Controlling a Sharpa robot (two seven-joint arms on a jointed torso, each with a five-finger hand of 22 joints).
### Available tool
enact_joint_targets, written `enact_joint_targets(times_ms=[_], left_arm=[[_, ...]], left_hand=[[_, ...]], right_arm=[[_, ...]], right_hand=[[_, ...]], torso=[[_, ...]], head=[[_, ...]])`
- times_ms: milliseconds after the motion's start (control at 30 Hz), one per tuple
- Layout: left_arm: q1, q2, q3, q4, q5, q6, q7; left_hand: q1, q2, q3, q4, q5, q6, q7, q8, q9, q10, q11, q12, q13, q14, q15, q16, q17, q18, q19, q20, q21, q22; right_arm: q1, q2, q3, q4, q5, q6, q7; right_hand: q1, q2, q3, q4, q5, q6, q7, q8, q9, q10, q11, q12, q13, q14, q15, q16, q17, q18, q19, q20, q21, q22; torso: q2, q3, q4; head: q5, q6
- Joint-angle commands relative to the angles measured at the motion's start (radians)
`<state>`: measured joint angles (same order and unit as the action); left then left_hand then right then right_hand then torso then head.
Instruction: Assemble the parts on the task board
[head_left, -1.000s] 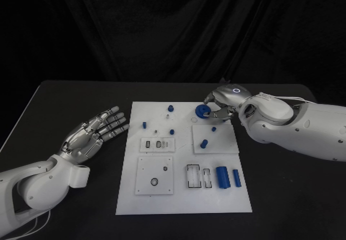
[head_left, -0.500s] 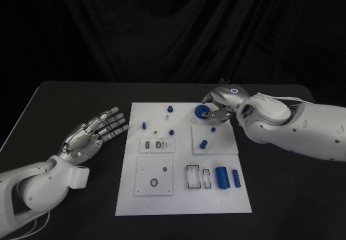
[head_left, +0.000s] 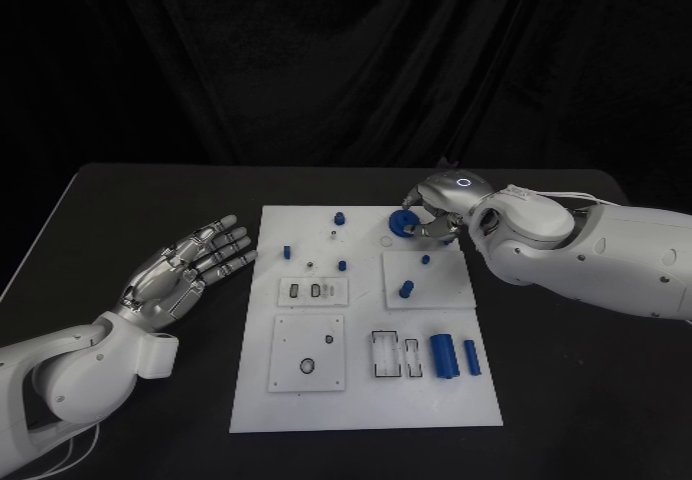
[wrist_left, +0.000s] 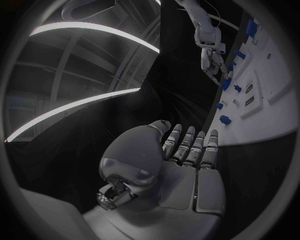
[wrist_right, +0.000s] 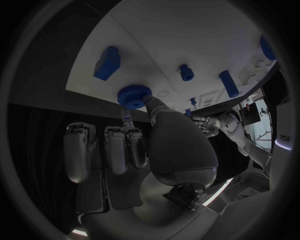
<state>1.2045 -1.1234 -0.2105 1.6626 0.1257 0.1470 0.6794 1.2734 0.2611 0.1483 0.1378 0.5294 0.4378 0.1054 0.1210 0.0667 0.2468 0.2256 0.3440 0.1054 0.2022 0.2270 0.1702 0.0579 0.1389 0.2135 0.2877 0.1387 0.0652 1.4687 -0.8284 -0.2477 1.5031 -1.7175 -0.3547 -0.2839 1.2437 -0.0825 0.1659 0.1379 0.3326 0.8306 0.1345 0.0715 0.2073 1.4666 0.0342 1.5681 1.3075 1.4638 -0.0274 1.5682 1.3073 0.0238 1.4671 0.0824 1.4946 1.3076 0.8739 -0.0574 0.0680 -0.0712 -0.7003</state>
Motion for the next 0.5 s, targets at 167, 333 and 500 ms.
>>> enact_joint_targets(times_ms=[167,333,500], left_arm=[[0.001,0.004,0.000,-0.002,-0.001,0.021,0.110],[0.001,0.006,-0.001,-0.004,-0.001,0.023,0.109],[0.001,0.007,-0.001,-0.005,-0.001,0.024,0.109]], left_hand=[[-0.010,-0.003,0.008,-0.003,0.002,0.004,0.005,0.005,0.001,0.001,0.006,0.004,0.001,0.000,0.004,0.003,-0.002,-0.010,-0.002,0.001,-0.004,-0.001],[-0.011,-0.003,0.008,-0.003,0.002,0.003,0.005,0.005,0.001,0.001,0.007,0.005,0.001,0.000,0.004,0.003,-0.002,-0.010,-0.002,0.001,-0.004,-0.002],[-0.011,-0.003,0.008,-0.003,0.002,0.003,0.005,0.005,0.001,0.001,0.007,0.005,0.001,0.000,0.004,0.003,-0.002,-0.010,-0.002,0.001,-0.004,-0.002]], right_arm=[[0.001,0.006,0.000,-0.010,-0.007,0.049,-0.006],[0.000,0.011,0.000,-0.016,0.015,0.058,0.003],[0.000,0.014,0.000,-0.022,0.022,0.057,0.012]], right_hand=[[0.001,0.009,0.008,0.000,0.005,-0.009,0.000,-0.003,-0.001,0.104,0.008,0.003,0.263,0.107,0.008,0.003,0.263,0.007,0.024,0.009,-0.005,0.188],[0.008,0.012,0.014,-0.008,0.003,0.011,0.002,0.006,-0.002,0.104,0.011,0.003,0.263,0.107,0.010,0.003,0.263,0.008,0.022,0.010,-0.007,0.187],[0.016,0.017,0.029,-0.020,0.028,0.076,-0.011,0.035,0.006,0.104,0.002,0.003,0.263,0.107,0.006,0.003,0.263,0.009,0.021,0.009,-0.010,0.186]], torso=[[-0.001,-0.0010,-0.0003],[0.000,-0.0007,-0.0001],[0.000,-0.0007,0.0005]], head=[[0.000,-0.004],[-0.001,-0.006],[-0.001,-0.006]])
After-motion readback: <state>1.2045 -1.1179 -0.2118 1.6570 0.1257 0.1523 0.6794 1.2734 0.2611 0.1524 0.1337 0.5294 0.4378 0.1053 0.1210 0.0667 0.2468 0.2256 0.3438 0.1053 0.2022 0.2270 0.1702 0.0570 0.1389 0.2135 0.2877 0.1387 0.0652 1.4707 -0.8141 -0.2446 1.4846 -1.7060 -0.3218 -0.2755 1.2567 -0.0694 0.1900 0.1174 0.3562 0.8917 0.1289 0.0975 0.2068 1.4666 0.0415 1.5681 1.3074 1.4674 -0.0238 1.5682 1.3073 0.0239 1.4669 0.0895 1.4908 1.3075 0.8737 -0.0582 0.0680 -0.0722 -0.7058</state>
